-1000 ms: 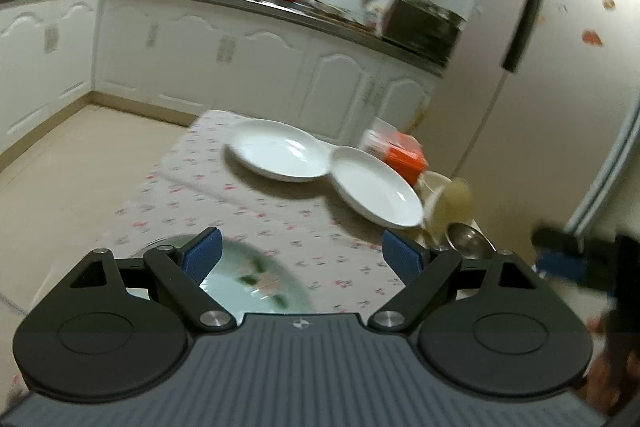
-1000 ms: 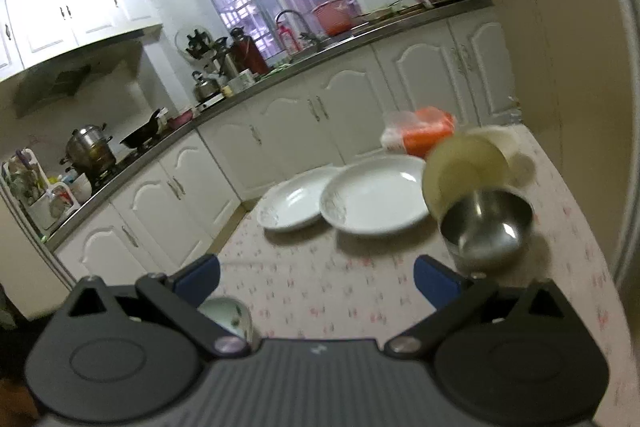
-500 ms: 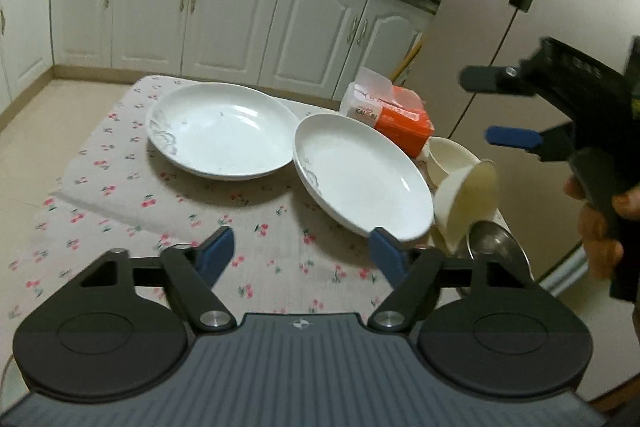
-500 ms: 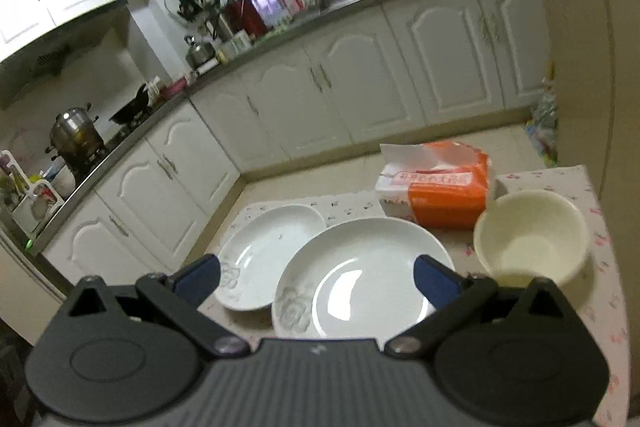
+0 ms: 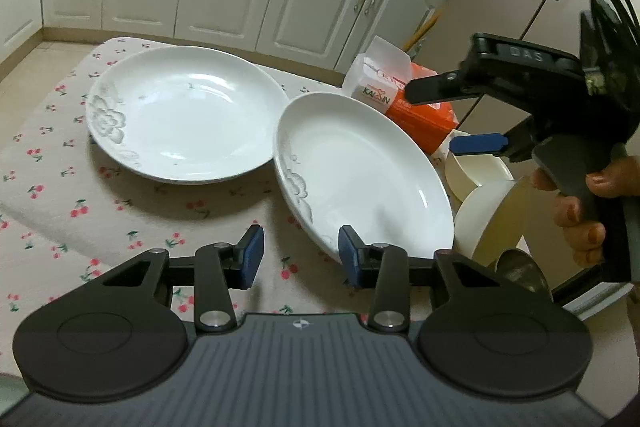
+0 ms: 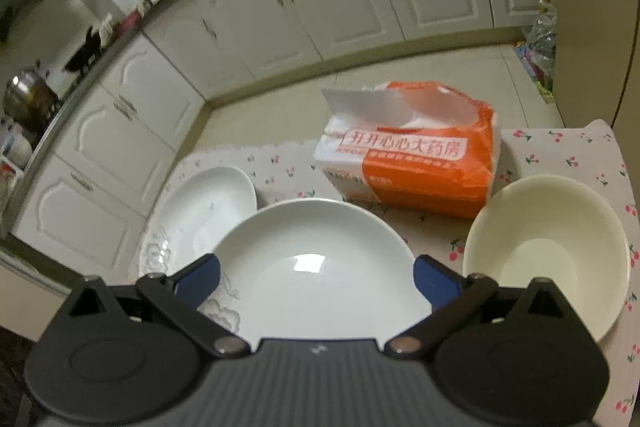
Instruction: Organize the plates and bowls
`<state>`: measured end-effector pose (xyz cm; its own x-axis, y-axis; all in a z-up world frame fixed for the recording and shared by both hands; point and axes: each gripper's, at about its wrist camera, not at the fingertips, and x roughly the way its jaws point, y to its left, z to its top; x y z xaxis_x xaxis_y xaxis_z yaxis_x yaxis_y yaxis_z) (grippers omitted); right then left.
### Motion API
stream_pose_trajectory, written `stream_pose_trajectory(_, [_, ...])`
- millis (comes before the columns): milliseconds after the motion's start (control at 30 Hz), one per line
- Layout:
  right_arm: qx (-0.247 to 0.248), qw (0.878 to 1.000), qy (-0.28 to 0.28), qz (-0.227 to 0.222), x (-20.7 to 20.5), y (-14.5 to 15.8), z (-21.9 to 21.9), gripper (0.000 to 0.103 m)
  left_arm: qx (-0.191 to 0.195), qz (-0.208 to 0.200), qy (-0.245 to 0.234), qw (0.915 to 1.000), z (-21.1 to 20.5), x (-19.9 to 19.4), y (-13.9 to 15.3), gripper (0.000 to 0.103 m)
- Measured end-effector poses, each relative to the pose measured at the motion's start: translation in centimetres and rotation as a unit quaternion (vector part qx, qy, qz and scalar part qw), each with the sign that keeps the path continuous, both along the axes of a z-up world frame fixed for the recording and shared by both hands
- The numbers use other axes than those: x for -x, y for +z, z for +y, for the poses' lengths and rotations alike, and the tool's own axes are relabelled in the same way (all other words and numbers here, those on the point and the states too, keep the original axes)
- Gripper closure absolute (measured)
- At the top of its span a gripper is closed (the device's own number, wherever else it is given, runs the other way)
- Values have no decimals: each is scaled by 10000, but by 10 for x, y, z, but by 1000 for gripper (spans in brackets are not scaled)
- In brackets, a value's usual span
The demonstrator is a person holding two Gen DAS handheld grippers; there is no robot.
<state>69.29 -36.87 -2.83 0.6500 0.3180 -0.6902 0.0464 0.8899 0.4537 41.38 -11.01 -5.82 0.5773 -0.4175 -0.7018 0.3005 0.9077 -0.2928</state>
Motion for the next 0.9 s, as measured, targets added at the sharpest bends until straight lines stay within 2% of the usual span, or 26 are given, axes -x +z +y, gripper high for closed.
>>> stream_pose_trajectory(100, [128,9998,-83,146,-6,-3,-2,1,-46,-19,6,10000,-5,-5,-3,58])
stream_pose_trajectory(167, [14,9994,-99,320,-9,-8,-4,1,-51,-42,50,10000,-7,-7,-4,58])
stream_pose_trajectory(267, [-17,9986,-246,469,-16,-14,-12,1,-95,-64,126,9999,-10,-10,-10,65])
stream_pose_trajectory(533, [-215,9982,-254,498,-17,-17,-17,1,-50,-24,172,9998,-16,-18,-18,78])
stream_pose_trajectory(667, [-145,9979,-303,560,-20,-17,-14,1,-30,-6,175,9998,-18,-20,-19,80])
stream_pose_trajectory(900, [-313,9972,-262,632,-19,-26,-14,0,43,-46,173,9998,-17,-22,-20,81])
